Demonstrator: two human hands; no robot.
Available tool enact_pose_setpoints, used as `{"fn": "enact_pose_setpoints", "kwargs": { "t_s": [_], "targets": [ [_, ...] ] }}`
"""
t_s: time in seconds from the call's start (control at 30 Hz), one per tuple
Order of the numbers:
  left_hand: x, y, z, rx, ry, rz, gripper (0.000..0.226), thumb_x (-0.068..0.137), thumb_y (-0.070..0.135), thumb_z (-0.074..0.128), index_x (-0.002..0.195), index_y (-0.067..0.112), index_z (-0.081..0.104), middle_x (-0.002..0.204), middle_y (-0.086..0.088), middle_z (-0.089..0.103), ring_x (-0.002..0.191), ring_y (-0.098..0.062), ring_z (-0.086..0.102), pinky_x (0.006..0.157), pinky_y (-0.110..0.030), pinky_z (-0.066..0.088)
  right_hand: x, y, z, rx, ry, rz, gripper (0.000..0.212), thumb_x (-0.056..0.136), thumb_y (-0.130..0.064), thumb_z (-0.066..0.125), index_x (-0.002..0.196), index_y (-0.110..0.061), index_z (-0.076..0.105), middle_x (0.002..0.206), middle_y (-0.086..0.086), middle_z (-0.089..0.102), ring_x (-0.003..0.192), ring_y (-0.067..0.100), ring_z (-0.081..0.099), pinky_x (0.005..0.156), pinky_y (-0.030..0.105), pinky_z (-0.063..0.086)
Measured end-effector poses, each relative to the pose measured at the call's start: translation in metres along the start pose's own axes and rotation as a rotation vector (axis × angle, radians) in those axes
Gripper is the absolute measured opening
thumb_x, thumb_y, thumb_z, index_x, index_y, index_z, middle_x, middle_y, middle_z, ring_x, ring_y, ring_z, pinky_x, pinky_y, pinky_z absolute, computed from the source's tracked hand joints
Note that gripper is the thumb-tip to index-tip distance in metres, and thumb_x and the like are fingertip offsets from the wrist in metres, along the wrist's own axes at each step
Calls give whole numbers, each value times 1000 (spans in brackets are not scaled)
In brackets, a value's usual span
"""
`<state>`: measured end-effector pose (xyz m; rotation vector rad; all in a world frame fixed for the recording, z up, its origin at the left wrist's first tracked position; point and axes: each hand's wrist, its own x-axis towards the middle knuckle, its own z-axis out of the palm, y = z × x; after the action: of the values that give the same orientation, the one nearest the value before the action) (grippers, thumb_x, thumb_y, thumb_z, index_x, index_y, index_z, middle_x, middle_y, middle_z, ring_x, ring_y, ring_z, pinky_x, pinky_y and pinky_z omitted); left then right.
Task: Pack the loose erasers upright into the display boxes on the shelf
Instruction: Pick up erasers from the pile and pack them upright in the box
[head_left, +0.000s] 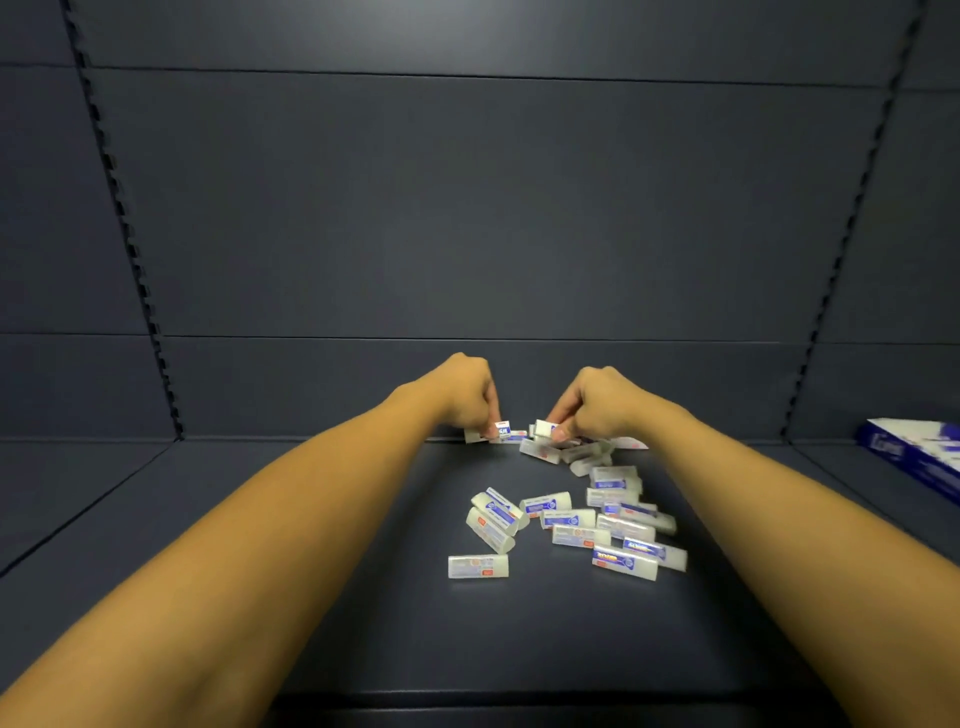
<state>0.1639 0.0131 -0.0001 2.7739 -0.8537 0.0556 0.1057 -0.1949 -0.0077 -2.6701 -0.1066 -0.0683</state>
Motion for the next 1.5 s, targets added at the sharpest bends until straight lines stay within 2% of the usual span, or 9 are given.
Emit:
{"fn": "enact_pose_setpoints", "kwargs": {
  "t_s": [0.17,0.3,0.47,0.6,0.73,0.87,1.03,1.3,1.5],
  "targets": [
    [6,41,16,3,-17,98,6,81,13,79,84,17,82,87,5,76,89,-11,67,81,-29,57,-41,28,-14,-38,30,74,14,85,-14,79,98,-15,81,87,-5,74,84,11,67,77,23,52],
    [14,79,24,37,-27,173,11,79,9,76,78,18,81,81,7,75,88,-11,68,81,-32,58,-71,56,-33,-86,103,134,4,80,-15,82,83,-16,80,71,-9,70,77,11,67,74,24,48],
    [23,136,35,12,-45,228,13,80,7,77,77,19,81,81,9,74,87,-10,67,82,-31,58,-115,94,-59,-71,147,185,9,76,-15,85,78,-22,80,71,-9,72,76,8,67,69,19,47],
    [22,197,45,-22,-49,262,5,81,12,80,84,15,82,87,3,76,87,-13,68,75,-27,53,-161,136,-79,-48,168,204,12,78,-15,84,88,-20,82,72,-12,70,75,6,65,62,15,43],
    [18,263,57,-111,-69,250,8,78,14,81,85,18,82,91,3,76,91,-12,67,82,-28,53,-210,185,-104,-49,196,222,16,75,-15,86,85,-26,82,68,-14,70,69,3,63,62,14,44],
    [21,326,77,-136,-80,242,8,75,16,84,82,21,82,87,5,76,91,-11,67,86,-31,57,-259,236,-128,5,210,239,16,77,-12,83,89,-22,82,77,-6,75,77,10,67,68,19,50],
    [30,397,96,-186,-68,224,10,80,16,82,90,16,82,92,2,77,93,-12,67,87,-29,55,-293,293,-149,62,252,265,16,77,-16,85,85,-29,82,77,-10,73,82,5,60,62,12,39],
    [74,444,121,-288,2,192,14,81,13,81,94,15,82,93,0,77,94,-12,67,87,-30,56,-291,364,-187,137,379,331,26,82,-18,82,107,-17,79,106,1,74,91,10,60,80,25,45],
    [134,453,139,-454,106,147,13,82,17,82,95,17,82,95,1,77,96,-9,68,84,-25,54,-260,402,-205,155,444,342,27,85,-15,78,112,-17,77,113,6,69,79,8,52,60,18,43]
  ]
}}
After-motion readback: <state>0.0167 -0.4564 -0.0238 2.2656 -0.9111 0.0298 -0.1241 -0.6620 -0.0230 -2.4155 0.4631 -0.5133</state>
